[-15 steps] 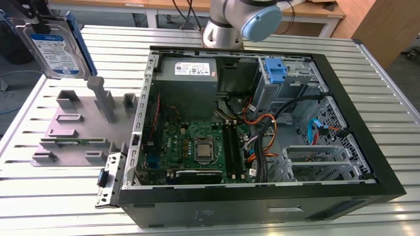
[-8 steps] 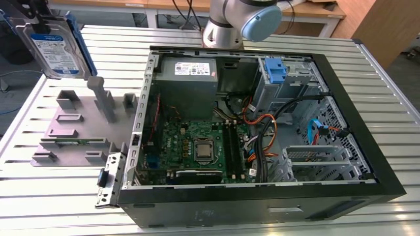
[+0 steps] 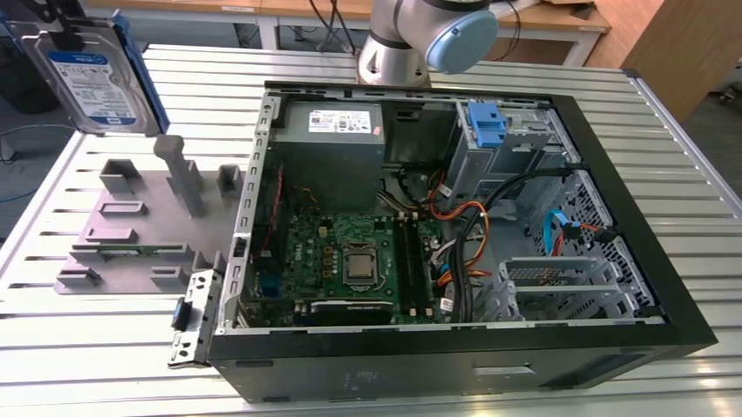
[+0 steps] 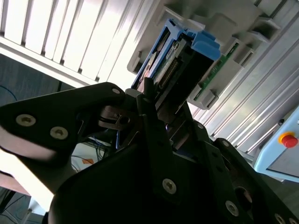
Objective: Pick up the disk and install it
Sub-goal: 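Pick up the disk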
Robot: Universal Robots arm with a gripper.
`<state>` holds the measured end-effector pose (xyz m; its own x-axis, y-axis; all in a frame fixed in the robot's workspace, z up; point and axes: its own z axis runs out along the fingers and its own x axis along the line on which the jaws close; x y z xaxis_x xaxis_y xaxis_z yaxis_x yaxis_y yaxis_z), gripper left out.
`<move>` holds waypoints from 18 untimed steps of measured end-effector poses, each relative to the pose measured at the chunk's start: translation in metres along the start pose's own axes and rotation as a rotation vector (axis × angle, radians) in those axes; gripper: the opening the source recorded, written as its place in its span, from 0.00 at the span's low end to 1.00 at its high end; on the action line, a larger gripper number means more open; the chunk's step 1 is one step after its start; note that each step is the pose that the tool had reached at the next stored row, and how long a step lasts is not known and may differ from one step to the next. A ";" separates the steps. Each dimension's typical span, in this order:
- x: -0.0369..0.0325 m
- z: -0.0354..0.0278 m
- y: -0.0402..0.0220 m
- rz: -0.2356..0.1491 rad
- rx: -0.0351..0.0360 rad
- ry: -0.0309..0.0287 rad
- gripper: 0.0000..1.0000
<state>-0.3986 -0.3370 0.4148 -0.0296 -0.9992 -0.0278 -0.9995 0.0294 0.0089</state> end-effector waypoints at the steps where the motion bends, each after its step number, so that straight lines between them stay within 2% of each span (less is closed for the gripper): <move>1: -0.0001 -0.0021 0.0000 0.000 0.0000 0.0000 0.35; 11: -0.0008 -0.0274 0.0002 0.000 0.0000 0.0000 0.35; 18: -0.0011 -0.0396 0.0003 0.000 0.0001 0.0000 0.35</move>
<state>-0.3986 -0.3370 0.4544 -0.0297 -0.9992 -0.0279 -0.9995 0.0294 0.0088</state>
